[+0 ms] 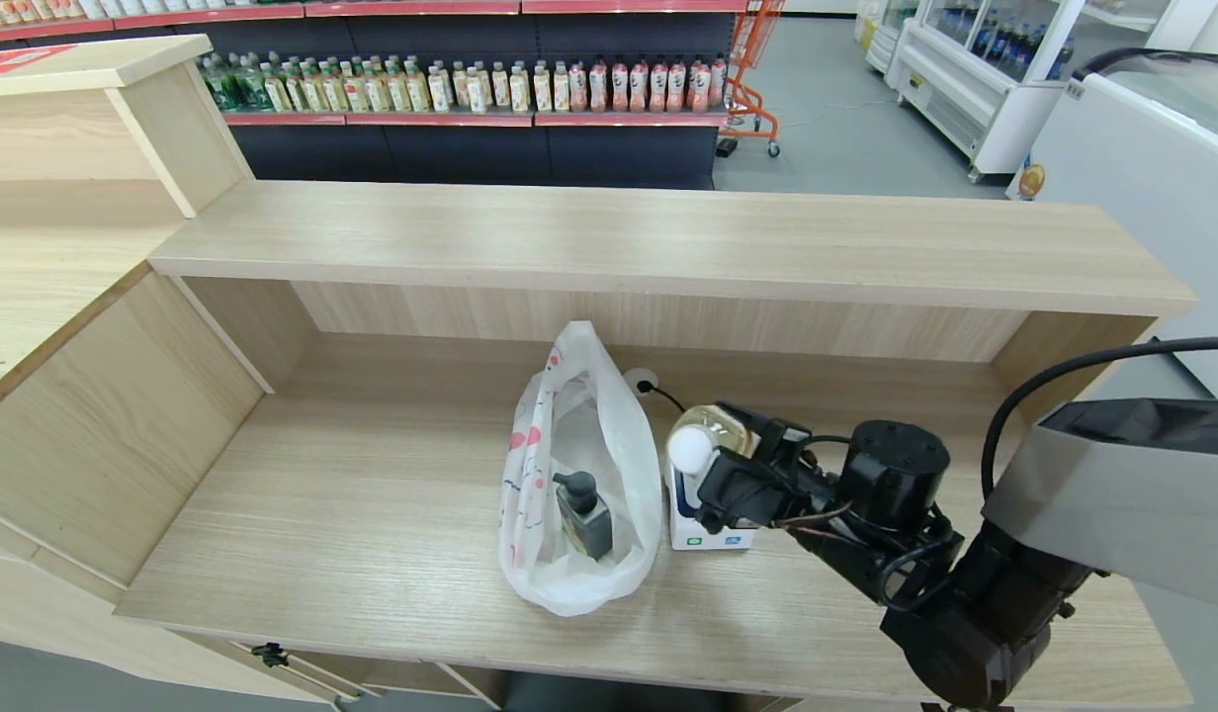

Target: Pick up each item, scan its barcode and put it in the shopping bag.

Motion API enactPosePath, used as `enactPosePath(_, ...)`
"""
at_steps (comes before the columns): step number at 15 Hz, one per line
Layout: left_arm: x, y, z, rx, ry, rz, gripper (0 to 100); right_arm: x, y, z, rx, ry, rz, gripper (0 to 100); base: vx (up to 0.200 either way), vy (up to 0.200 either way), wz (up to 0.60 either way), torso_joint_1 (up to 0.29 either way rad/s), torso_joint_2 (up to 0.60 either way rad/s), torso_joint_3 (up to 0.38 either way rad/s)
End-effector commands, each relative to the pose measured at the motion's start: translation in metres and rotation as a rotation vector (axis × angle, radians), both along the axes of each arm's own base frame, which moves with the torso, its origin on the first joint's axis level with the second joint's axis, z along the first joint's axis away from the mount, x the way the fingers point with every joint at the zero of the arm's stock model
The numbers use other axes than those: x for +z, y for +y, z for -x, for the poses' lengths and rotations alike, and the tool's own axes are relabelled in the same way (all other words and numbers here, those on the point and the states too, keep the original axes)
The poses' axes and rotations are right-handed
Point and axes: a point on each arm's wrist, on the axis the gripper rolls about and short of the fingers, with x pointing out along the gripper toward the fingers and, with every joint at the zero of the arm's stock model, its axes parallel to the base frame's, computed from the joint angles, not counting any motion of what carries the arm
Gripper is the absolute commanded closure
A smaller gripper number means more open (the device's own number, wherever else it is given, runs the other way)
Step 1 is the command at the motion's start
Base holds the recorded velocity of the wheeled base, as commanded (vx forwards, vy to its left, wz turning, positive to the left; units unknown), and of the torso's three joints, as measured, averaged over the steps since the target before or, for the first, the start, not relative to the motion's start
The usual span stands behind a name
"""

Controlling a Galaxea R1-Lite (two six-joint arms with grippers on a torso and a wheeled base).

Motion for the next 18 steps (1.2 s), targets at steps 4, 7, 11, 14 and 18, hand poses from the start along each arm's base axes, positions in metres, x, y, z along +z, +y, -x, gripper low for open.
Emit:
enactPosePath(4,0.0,0.0,0.0,0.0,-0.001,0.001,0,0.106,0.013,0.03,-0.025,0.126,-0.454,100,0.0,0.0,0.0,0.0,0.0,0.0)
enactPosePath(7,0.0,0.0,0.0,-0.001,-0.001,0.001,0,0.113,-0.018,0.022,-0.092,0.284,-0.677,100,0.0,0.0,0.0,0.0,0.0,0.0)
enactPosePath(11,0.0,0.0,0.0,-0.003,-0.001,0.004,0,0.1,-0.034,0.013,-0.084,0.435,-0.802,100,0.0,0.15,0.0,-0.004,0.0,0.007)
enactPosePath(14,0.0,0.0,0.0,-0.001,-0.001,0.004,0,0.087,-0.03,0.007,-0.029,0.504,-0.791,100,0.0,0.2,0.0,0.018,0.0,-0.004)
enactPosePath(18,0.0,0.0,0.0,-0.001,-0.001,0.004,0,0.068,-0.024,-0.006,0.001,0.587,-0.789,100,0.0,0.1,0.0,-0.007,0.0,0.002)
